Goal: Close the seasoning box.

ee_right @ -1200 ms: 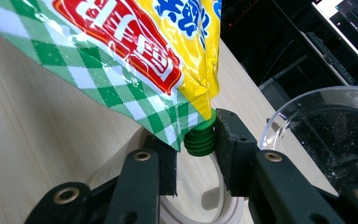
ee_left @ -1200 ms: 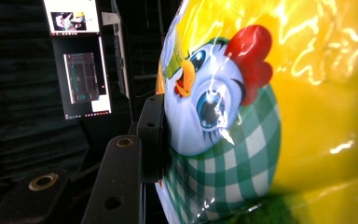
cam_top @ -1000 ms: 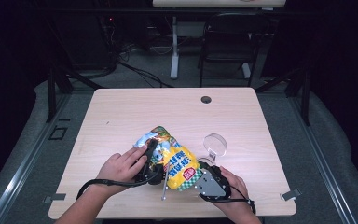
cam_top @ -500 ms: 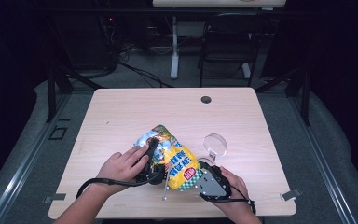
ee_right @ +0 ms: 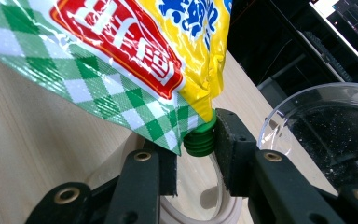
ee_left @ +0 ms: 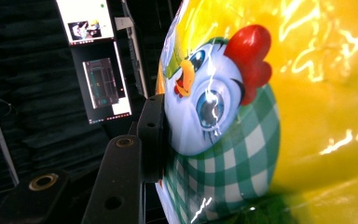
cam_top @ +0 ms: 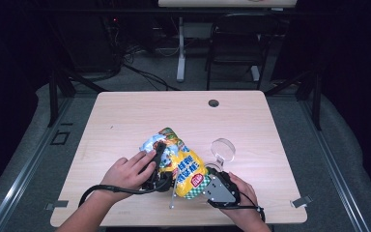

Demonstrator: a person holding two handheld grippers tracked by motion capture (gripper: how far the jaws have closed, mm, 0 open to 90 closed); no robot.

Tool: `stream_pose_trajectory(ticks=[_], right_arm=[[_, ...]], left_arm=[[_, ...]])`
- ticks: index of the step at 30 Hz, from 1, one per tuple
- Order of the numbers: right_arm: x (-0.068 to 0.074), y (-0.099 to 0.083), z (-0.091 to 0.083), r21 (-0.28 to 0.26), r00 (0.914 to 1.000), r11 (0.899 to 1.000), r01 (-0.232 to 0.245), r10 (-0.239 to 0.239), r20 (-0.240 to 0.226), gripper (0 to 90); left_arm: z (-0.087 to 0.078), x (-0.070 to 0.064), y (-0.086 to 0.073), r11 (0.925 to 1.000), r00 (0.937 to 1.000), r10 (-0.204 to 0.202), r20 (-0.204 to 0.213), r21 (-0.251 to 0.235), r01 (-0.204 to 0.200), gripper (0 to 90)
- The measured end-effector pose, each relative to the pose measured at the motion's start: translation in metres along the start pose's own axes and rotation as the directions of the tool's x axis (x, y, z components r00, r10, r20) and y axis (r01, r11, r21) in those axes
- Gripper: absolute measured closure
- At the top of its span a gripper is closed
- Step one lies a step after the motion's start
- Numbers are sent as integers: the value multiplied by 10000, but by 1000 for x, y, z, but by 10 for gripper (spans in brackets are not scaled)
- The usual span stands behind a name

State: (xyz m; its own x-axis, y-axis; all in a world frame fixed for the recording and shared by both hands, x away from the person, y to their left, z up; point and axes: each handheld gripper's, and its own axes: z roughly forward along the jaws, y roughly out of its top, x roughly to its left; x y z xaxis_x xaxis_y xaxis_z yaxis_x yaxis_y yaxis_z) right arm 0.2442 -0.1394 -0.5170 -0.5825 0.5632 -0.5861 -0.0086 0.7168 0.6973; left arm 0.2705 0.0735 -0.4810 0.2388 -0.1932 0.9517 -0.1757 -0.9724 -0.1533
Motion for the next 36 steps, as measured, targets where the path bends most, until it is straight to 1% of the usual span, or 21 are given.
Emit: stream_pose_trajectory(ticks=[1, 4, 5, 8, 11, 18, 19, 21, 22, 23, 28, 31, 33, 36], right_arm=[[0, 0, 0, 12, 10000, 10000, -10, 10, 0, 711], [0, 0, 0, 12, 10000, 10000, -13, 13, 8, 711], [0, 0, 0, 10, 10000, 10000, -12, 12, 6, 711], [0, 0, 0, -6, 10000, 10000, -55, 55, -5, 710], [0, 0, 0, -5, 10000, 10000, -39, 39, 20, 710], [1, -1, 1, -10, 9999, 9999, -105, 105, 2, 710], [1, -1, 1, -52, 9999, 9999, -145, 145, 20, 710], [1, -1, 1, -40, 9999, 9999, -148, 149, 13, 710], [0, -1, 0, -6, 9999, 9999, -126, 126, 35, 710], [0, -1, 1, -6, 9999, 9999, -141, 141, 30, 710], [0, -1, 1, -26, 9998, 9998, -222, 222, 15, 710], [-1, -2, 1, -37, 9996, 9996, -287, 287, -5, 710], [-1, -2, 1, -6, 9995, 9995, -324, 324, -31, 710], [-1, -2, 2, -16, 9993, 9993, -377, 377, -54, 710]], left_arm=[[0, 1, 0, 9999, 9999, 153, -55, 28, -153, 642], [-1, 1, 1, 9999, 9998, 151, -101, 43, -150, 643], [-1, 1, 1, 9997, 9996, 215, -175, 72, -214, 643], [-2, 2, 2, 9995, 9994, 304, -142, 110, -302, 644], [-2, 3, 2, 9991, 9989, 421, -195, 85, -419, 644], [-2, 4, 3, 9988, 9987, 476, -166, 126, -474, 644], [-2, 5, 4, 9984, 9982, 550, -217, 133, -547, 644], [-2, 5, 4, 9985, 9984, 536, -204, 128, -534, 644], [-2, 6, 4, 9981, 9980, 597, -209, 149, -594, 644], [-2, 6, 5, 9987, 9986, 498, -156, 128, -496, 644], [-2, 8, 5, 9983, 9984, 552, -132, 173, -550, 645], [-2, 8, 7, 9974, 9972, 701, -266, 184, -697, 645], [-2, 8, 7, 9973, 9969, 706, -341, 228, -698, 645], [-2, 8, 7, 9971, 9968, 727, -344, 244, -719, 646]])
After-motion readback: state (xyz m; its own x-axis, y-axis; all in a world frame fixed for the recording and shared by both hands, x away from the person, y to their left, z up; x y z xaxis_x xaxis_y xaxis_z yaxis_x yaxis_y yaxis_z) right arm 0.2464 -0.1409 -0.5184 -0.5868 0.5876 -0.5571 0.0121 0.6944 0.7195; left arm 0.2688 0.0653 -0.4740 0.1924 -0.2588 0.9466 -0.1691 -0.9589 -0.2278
